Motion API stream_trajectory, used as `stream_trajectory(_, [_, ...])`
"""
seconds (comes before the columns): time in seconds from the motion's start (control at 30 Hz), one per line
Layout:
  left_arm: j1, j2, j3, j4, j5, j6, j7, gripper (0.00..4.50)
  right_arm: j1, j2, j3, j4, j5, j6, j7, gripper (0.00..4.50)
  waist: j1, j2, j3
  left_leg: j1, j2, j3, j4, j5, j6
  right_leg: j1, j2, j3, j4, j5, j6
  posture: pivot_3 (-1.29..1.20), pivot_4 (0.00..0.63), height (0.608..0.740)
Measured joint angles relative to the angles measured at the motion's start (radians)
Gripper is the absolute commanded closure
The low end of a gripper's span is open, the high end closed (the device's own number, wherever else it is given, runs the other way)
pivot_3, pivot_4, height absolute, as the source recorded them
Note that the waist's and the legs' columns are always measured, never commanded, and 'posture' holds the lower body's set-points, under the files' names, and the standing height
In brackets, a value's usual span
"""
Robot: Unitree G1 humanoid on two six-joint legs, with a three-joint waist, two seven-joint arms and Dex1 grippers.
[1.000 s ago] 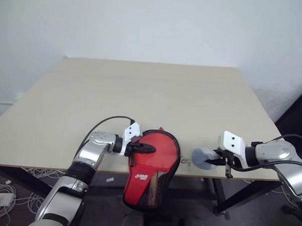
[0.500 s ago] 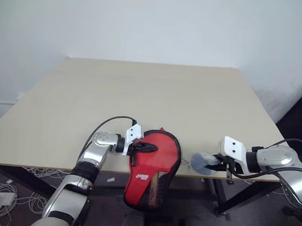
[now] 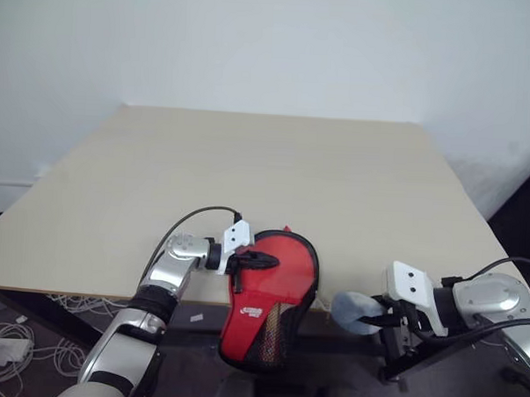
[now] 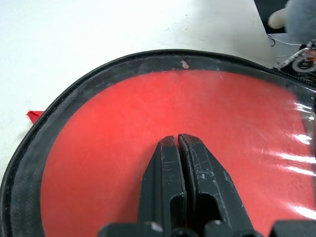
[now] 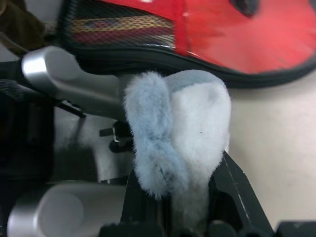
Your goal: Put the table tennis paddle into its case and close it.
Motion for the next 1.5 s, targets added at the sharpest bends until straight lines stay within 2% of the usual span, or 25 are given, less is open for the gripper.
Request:
stream_trajectory(1.17, [-0.047, -0.026, -0.016, 0.027, 0.004, 0.043, -0.062, 4.5, 0.115, -0.041, 0.109, -0.219, -0.009, 0.025, -0.038, 4.12, 0.001, -0.002, 0.001, 0.0, -0.001, 0.0, 0.0, -0.004, -0.002, 0.0, -0.002, 0.0, -0.002, -0.001, 0.002, 0.0, 0.0, 0.74])
stream_trajectory(1.5, [-0.064, -0.04, -0.022, 0.041, 0.02, 0.049, -0.062, 4.5, 0.069, -0.015, 0.148, -0.186, -0.011, 0.058, -0.082, 4.12, 0.001, -0.004, 0.001, 0.0, -0.001, 0.0, 0.0, -0.005, -0.002, 0.001, -0.002, 0.0, -0.003, -0.001, 0.002, 0.0, 0.0, 0.74])
